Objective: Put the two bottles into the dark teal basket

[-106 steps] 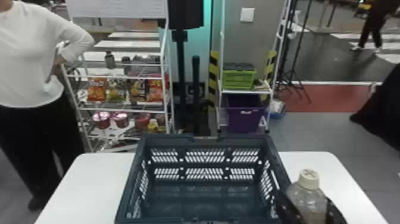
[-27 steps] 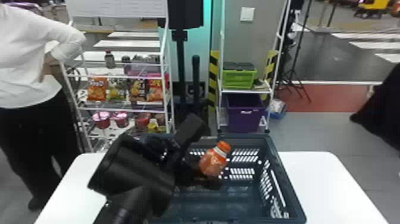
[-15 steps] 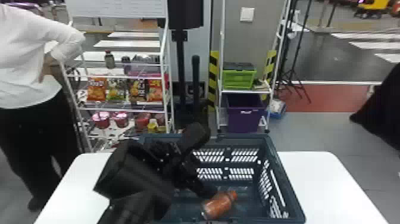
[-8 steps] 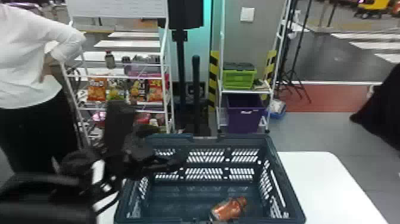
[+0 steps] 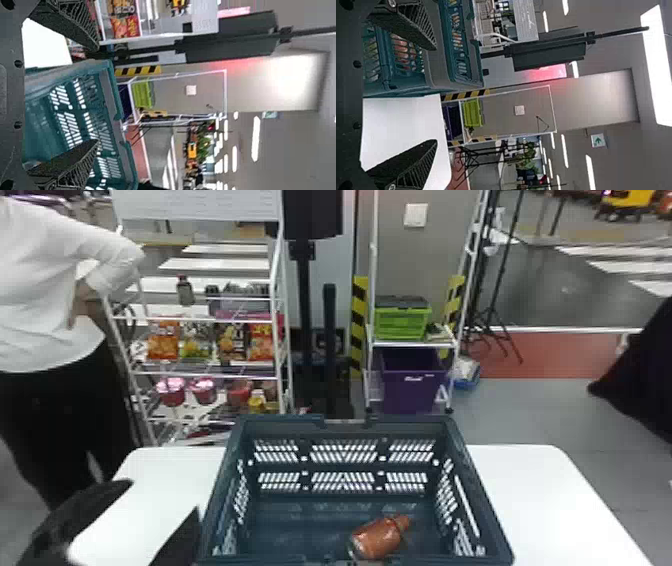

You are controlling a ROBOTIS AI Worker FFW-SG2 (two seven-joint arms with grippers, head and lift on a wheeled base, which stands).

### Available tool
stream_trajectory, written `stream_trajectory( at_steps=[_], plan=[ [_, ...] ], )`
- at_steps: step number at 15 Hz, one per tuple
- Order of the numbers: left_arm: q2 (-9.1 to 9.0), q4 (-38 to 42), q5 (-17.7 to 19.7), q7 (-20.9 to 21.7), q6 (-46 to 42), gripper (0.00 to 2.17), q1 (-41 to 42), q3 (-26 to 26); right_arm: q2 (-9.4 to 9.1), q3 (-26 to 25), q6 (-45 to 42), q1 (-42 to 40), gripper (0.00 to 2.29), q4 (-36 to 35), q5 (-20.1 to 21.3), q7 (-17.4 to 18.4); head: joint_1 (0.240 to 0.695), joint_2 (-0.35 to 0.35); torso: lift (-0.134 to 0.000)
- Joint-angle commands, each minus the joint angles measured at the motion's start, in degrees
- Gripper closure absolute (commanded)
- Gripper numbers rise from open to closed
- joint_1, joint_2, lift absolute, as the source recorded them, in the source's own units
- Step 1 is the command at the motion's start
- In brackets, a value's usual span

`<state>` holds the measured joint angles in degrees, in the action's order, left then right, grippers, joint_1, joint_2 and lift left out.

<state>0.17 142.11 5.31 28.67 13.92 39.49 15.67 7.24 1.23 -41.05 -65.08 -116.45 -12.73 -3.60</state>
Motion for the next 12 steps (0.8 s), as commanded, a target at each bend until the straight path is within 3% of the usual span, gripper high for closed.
stream_trajectory(
  at_steps=[1, 6, 8, 12],
  plan=[
    [-0.32, -7.37, 3.04, -2.92, -18.53, 0.06, 7.27, 0.50, -0.03, 0.97, 4.80, -0.23, 0.05, -2.37, 2.10, 0.00, 0.499, 0.000, 0.000],
    [-0.32, -23.28, 3.04, -9.25, -43.49, 0.07, 14.04, -4.34, -0.64, 2.81, 6.39, -1.37, 0.05, -4.22, 5.26, 0.00, 0.499, 0.000, 0.000],
    [-0.32, -27.24, 1.64, -12.76, -46.66, 0.07, 15.53, -6.89, -0.82, 2.99, 6.39, -1.46, 0.05, -4.13, 5.61, 0.00, 0.499, 0.000, 0.000],
    [-0.32, -29.87, 0.67, -14.78, -50.52, 0.07, 16.59, -9.52, -0.82, 3.25, 6.39, -1.54, 0.05, -4.22, 6.76, 0.00, 0.499, 0.000, 0.000]
  ],
)
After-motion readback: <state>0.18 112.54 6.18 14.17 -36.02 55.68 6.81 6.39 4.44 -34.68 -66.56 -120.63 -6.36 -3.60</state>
